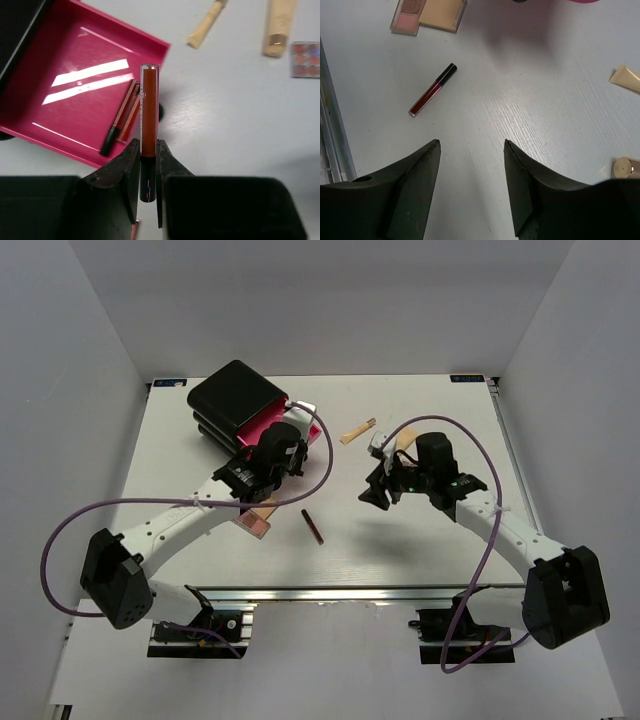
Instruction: Organize the makeup
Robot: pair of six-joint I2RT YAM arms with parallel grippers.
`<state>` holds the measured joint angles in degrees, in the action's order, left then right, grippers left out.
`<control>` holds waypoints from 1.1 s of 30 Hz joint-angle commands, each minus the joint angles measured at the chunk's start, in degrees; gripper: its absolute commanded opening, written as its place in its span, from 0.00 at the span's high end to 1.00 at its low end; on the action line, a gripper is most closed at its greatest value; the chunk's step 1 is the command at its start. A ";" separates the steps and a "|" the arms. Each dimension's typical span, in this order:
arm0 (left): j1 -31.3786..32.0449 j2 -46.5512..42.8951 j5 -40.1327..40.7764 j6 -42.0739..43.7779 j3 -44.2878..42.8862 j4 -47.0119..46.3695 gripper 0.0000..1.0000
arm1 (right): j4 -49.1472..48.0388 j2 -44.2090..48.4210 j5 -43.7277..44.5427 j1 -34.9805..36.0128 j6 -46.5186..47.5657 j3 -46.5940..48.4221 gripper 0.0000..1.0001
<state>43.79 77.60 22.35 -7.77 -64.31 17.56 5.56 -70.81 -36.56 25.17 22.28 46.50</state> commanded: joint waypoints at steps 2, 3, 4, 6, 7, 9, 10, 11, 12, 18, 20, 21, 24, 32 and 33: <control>-5.98 2.72 1.30 7.68 -2.04 -0.59 1.00 | -0.91 -2.92 -0.19 1.81 0.31 0.08 0.41; -7.13 4.21 0.95 9.51 -2.39 -0.86 1.00 | -0.30 -3.54 1.04 2.95 0.04 0.52 0.41; -8.18 5.01 -0.36 9.79 -2.74 -1.04 1.00 | -0.20 -3.98 1.66 3.57 -0.39 0.78 0.41; -11.35 6.68 -1.60 10.84 -3.97 -1.65 0.97 | -0.02 -5.39 2.71 5.32 -1.62 1.13 0.39; -11.97 8.51 -1.61 11.19 -4.50 -1.91 0.94 | -0.11 -5.74 2.98 5.85 -2.06 1.40 0.39; -13.55 10.28 -2.57 11.99 -6.61 -1.92 0.83 | -0.46 -6.45 3.24 7.52 -3.12 1.49 0.37; -13.73 11.77 -2.92 12.25 -7.14 -1.74 0.79 | -1.16 -6.54 3.33 7.96 -3.47 1.49 0.37; -13.82 12.48 -3.27 12.77 -8.10 -1.65 0.75 | -1.43 -6.89 3.77 8.84 -3.74 1.40 0.36; -13.91 13.01 -3.36 12.95 -8.46 -1.57 0.69 | -1.61 -7.24 4.12 9.37 -3.91 1.40 0.36; -14.17 14.95 -1.96 12.52 -9.25 -2.18 0.46 | -1.43 -13.30 8.68 13.93 -6.63 2.98 0.33; -14.35 14.86 -1.17 11.64 -9.86 -2.18 0.40 | -1.69 -16.01 12.80 15.43 -10.04 4.38 0.32; -14.43 14.68 -0.91 11.29 -10.04 -2.09 0.40 | -1.61 -16.90 14.04 16.92 -11.11 5.00 0.32; -14.70 13.29 -0.11 9.53 -11.18 -1.83 0.39 | -1.43 -20.15 19.58 19.90 -15.51 7.45 0.32; -14.87 0.29 2.17 -4.08 -6.11 -1.30 0.26 | 0.77 -27.53 26.09 25.54 -20.52 14.75 0.31; -14.79 -1.73 2.26 -5.66 -4.69 -1.48 0.21 | 0.50 -28.07 26.53 26.41 -20.96 15.28 0.31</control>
<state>29.34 84.93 22.74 -6.04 -71.59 16.49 6.28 -97.82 -13.30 50.06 4.38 58.76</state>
